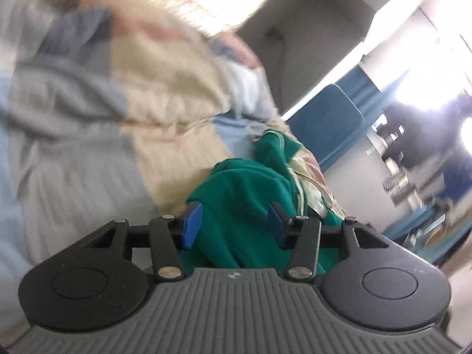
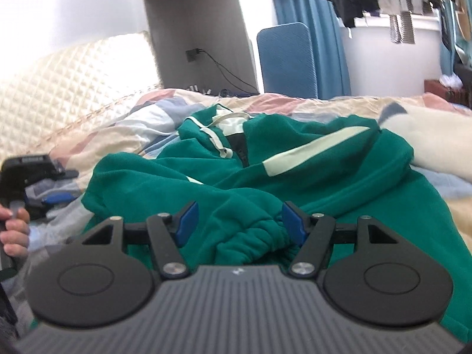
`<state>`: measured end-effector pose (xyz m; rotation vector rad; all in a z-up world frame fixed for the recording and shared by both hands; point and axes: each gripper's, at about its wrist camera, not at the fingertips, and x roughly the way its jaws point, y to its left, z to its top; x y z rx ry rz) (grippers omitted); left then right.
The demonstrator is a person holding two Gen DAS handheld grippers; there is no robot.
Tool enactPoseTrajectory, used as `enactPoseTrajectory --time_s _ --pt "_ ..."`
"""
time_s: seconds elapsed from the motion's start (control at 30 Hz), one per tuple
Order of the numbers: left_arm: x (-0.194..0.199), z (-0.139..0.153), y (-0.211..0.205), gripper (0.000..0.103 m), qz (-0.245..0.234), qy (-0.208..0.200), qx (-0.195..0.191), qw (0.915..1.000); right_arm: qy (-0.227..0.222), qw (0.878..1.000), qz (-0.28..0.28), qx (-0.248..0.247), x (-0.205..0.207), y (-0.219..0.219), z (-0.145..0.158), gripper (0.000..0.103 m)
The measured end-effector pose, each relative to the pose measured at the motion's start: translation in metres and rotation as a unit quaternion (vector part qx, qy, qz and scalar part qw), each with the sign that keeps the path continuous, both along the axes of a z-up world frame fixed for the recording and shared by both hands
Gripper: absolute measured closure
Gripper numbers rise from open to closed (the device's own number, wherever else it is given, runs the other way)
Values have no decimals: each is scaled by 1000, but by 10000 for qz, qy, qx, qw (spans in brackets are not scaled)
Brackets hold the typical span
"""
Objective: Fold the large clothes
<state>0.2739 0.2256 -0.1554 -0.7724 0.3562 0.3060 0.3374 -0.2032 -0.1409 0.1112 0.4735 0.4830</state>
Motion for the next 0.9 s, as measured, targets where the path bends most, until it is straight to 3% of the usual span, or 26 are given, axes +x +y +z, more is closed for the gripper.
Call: enactPoseTrajectory --time_s 0.13,0.2,0.43,0.53,0.77,0.9 --pt "9 10 -24 48 -416 11 692 9967 -189 9997 64 -162 2 8 -2 44" --pt "17 8 -35 48 -674 55 912 9935 -308 9991 38 -289 3 15 -4 53" --pt "58 -14 -67 48 -1296 392 1161 9840 -88 9977 190 -640 23 34 -26 59" --pt "74 -26 -77 48 -1271 512 1394 9807 104 9970 181 -739 32 41 -36 59" --pt "104 -57 -77 48 -1420 1041 1461 9735 531 9952 249 -790 54 46 -61 59" --pt "106 -58 -86 48 -1256 1078 1688 9717 589 9950 247 -772 56 47 -63 59"
